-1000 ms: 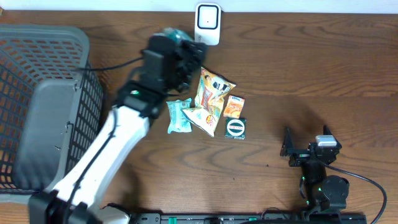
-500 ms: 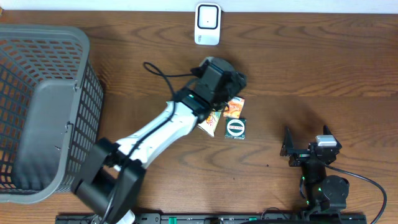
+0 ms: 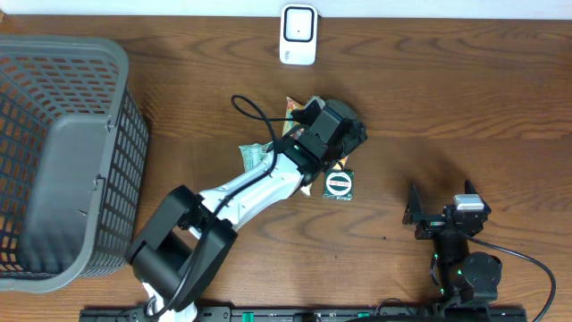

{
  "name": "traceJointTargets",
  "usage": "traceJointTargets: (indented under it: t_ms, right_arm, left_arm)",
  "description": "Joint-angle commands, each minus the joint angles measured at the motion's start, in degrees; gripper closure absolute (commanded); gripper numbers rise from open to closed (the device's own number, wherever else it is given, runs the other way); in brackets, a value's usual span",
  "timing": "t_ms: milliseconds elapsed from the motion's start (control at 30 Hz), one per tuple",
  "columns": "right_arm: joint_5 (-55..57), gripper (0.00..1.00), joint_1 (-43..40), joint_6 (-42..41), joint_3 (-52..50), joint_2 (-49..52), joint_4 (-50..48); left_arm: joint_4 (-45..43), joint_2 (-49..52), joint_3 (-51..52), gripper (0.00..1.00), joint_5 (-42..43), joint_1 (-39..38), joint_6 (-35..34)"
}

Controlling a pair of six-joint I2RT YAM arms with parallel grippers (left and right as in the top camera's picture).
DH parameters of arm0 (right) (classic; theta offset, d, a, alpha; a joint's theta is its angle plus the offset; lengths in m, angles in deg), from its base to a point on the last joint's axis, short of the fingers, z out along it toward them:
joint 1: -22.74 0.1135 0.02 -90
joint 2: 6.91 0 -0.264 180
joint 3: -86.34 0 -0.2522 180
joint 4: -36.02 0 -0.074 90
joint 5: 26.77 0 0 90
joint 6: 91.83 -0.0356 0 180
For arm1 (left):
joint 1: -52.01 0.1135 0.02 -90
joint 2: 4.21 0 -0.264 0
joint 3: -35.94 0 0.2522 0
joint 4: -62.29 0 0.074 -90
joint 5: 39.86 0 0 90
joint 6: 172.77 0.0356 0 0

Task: Scan the item barcode
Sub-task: 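Lift the Listerine bottle out and lay it right of the items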

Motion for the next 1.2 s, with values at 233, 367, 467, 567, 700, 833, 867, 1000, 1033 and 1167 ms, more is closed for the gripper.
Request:
traceJointTargets:
  t_ms: [233,367,467,567,700,833,867,1000,1033,1167]
  right_arm:
    - [-0.48,0.01,0.5,0.66,-0.09,-0.2,0.22]
    - [-0.48,0.01,0.5,0.66,-0.09,-0.2,0.22]
    - [-0.48,0.01,0.5,0.68,-0.09,-0.2,0.22]
    - [-0.48,0.01,0.5,0.66,-0.09,-0.2,0.22]
    - [-0.48,0.01,0.5,0.66,-0.09,-0.2,0.22]
    - [-0.48,0.01,0.5,0.66,-0.09,-0.2,0.22]
    - [-0.48,0.01,0.5,0.66,-0.09,-0.2,0.22]
    - [-0.48,0.01,0.5,0.66,-0.09,-0.2,0.22]
    - [-0.48,0.01,0.5,0.66,-0.09,-0.2,0.22]
    - [-0.48,0.01,0.5,0.66,-0.09,-0.2,0.22]
  left_arm:
    - [-0.52,3.28,-1.14,0.29,-1.75,-2.38,0.31]
    - [-0.39,3.13,-1.16,0.04,0.11,-2.82,0.33]
    - [1.77,1.7,-1.16,0.02,1.51,-2.71,0.35]
    - [4.5,-1.22,-1.16,0.02,1.31,-2.51,1.9]
    - [6.82,-6.45,-1.16,0.02,0.15,-2.38,5.95]
    - [9.03,-12.92,-1.16,0.02,-3.34,-2.38,11.04]
    - [9.07,-14.45,-1.16,0.02,-4.02,-2.38,13.05]
    - [9.75,-22.49,-1.18,0.02,-11.1,-2.38,25.64]
    - [9.73,-24.37,-1.2,0.02,-13.51,-2.38,29.31]
    - [9.05,-33.7,-2.36,0.02,-28.74,-2.38,50.64]
